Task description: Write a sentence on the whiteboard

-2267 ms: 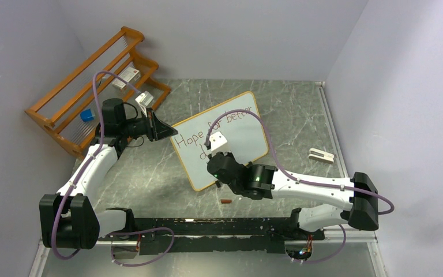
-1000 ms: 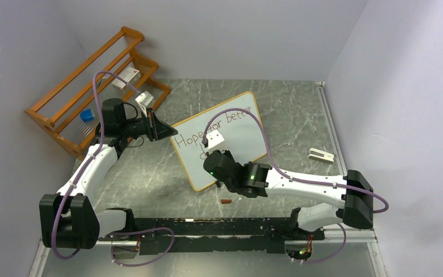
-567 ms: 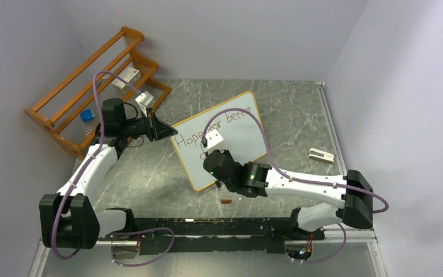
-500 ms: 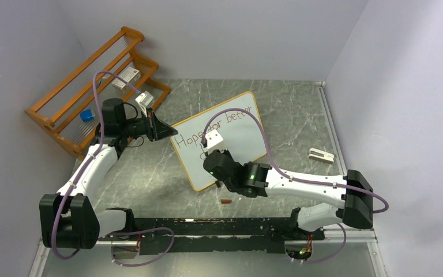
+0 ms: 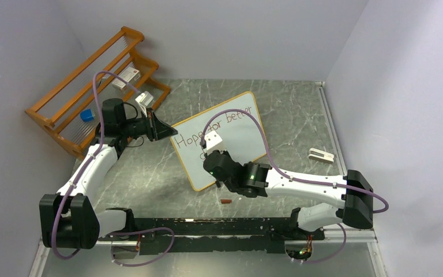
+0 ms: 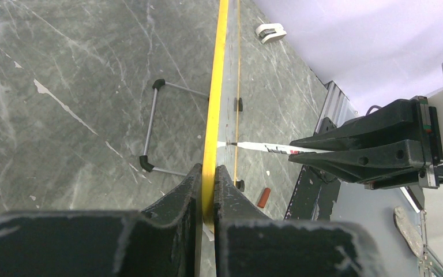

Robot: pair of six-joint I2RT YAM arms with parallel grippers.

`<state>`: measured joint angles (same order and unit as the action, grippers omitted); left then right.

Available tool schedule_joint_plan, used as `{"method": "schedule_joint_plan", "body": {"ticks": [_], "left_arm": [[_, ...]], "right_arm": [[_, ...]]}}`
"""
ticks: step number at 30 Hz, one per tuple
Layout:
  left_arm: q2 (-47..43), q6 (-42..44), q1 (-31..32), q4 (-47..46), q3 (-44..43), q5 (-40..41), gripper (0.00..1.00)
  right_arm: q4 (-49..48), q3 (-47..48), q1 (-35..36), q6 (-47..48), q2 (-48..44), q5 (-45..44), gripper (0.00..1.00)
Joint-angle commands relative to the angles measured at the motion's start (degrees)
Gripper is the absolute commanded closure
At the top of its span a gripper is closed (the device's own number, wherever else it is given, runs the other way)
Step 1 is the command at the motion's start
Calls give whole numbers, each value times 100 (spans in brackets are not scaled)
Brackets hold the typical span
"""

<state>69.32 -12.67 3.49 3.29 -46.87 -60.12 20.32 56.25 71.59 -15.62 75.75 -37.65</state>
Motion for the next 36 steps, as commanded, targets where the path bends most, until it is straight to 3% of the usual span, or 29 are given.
{"method": "schedule_joint_plan", "body": {"ticks": [1,21,36], "left_arm": [[205,387,108,510,170,492,95],[200,390,108,524,162,492,95],[218,391,108,522,163,483,95]], "right_arm": [[157,51,-25,-70,81,185,100],[483,-10,-34,-106,55,12,100],[214,-35,-68,-99,-85,-409,100]]}}
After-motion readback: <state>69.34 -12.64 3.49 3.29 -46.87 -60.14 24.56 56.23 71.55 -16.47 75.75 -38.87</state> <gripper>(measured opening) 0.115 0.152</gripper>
